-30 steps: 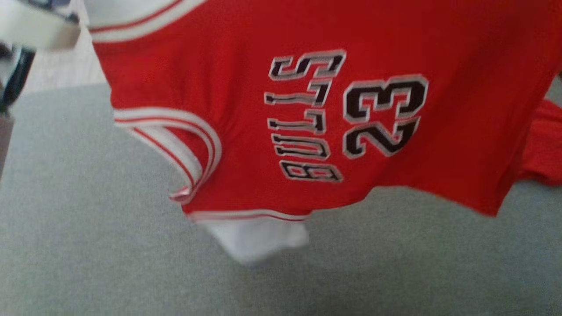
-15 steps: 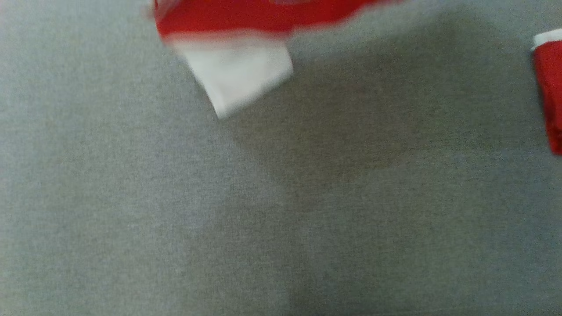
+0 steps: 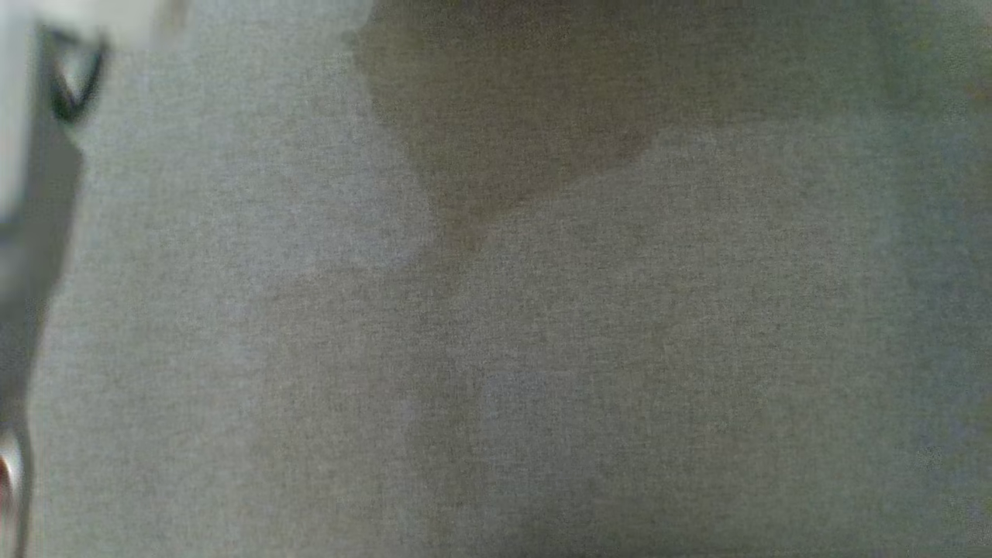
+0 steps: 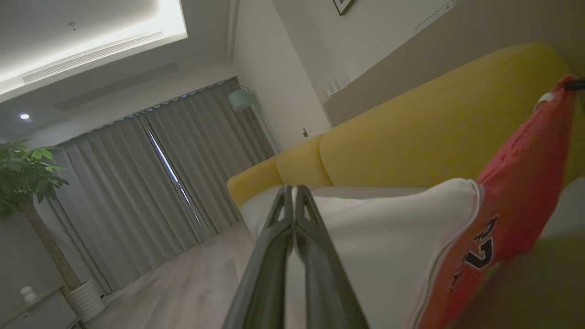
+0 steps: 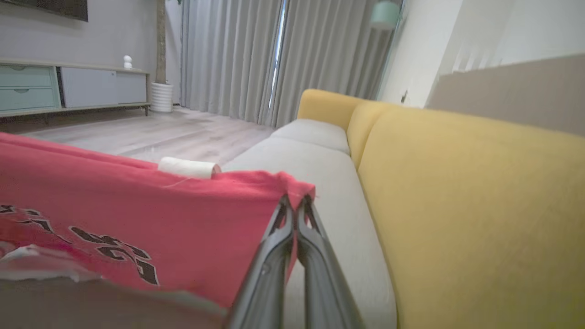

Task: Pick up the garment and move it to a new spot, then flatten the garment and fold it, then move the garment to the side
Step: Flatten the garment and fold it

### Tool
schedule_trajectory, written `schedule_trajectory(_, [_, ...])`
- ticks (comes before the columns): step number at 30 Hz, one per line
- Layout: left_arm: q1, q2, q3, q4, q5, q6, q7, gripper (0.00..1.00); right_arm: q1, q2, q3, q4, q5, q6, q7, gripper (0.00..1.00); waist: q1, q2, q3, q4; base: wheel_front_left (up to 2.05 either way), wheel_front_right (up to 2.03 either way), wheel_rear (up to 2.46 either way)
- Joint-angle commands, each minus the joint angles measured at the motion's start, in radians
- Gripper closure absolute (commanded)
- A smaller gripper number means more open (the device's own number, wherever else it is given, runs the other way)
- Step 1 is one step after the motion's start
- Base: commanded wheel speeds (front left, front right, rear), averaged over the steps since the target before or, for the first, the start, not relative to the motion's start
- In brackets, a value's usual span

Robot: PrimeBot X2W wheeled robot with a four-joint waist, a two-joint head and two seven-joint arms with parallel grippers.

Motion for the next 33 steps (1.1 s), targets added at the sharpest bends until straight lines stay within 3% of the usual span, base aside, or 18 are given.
schedule_trajectory(1, [-0.001, 0.059, 0.043, -0.054, -0.001, -0.002, -0.001, 1.0, 0.049, -0.016, -0.009, -0.031, 0.013, 0.007, -0.01, 1.0, -0.0001, 0.0, -0.018, 0.002, 0.0, 0.0, 0.0])
schedule_trajectory(11, [0.591, 0.046, 0.101, -0.229, -0.027, -0.003, -0.001, 1.0, 0.537, -0.032, -0.098, -0.183, 0.07, 0.007, -0.01, 1.0, -0.0001, 0.0, -0.178, -0.009, 0.0, 0.0, 0.0])
schedule_trajectory(17, [0.86, 0.019, 0.128, -0.306, -0.01, 0.013, -0.001, 1.0, 0.781, -0.012, -0.161, -0.267, 0.053, 0.007, -0.011, 1.0, -0.0001, 0.0, -0.27, -0.023, 0.0, 0.0, 0.0])
schedule_trajectory(27, [1.099, -0.019, 0.15, -0.401, 0.027, 0.031, -0.001, 1.0, 1.109, 0.033, -0.325, -0.407, -0.008, 0.007, -0.011, 1.0, -0.0001, 0.0, -0.345, -0.014, 0.0, 0.0, 0.0])
schedule_trajectory(33, [1.185, -0.035, 0.167, -0.419, 0.028, 0.039, -0.001, 1.0, 1.218, 0.064, -0.377, -0.466, -0.043, 0.007, -0.01, 1.0, -0.0001, 0.0, -0.354, -0.021, 0.0, 0.0, 0.0])
